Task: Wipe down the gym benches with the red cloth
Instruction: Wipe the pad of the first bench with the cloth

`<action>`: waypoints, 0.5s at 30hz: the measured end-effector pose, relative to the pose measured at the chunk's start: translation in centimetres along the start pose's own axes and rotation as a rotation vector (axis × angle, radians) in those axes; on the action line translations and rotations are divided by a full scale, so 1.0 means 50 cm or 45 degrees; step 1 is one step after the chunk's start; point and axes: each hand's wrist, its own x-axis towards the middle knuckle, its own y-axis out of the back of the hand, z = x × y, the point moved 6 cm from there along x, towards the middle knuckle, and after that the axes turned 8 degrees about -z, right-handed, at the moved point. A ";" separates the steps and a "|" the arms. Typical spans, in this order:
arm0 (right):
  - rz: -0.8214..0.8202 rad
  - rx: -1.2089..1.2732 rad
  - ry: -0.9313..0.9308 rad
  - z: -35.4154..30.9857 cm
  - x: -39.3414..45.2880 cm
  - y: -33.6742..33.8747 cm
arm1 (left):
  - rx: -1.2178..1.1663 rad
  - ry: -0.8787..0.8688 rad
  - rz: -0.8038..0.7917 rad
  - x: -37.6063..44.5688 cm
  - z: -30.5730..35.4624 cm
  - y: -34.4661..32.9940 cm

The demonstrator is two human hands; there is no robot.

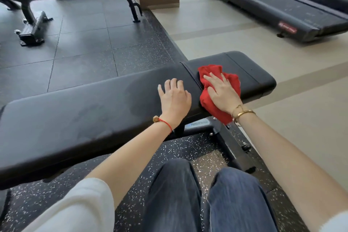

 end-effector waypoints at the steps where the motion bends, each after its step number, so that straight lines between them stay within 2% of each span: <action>1: -0.007 0.003 -0.035 0.001 0.013 0.001 | 0.007 0.001 0.007 -0.001 -0.001 -0.001; 5: -0.036 -0.008 -0.167 -0.009 0.077 0.004 | 0.032 -0.007 0.019 -0.002 -0.004 -0.004; 8: -0.060 -0.026 -0.144 -0.032 0.105 0.002 | 0.038 -0.015 0.015 -0.001 -0.003 -0.007; 15: -0.080 0.018 0.245 -0.030 0.047 -0.002 | 0.048 0.001 0.035 0.002 -0.001 -0.005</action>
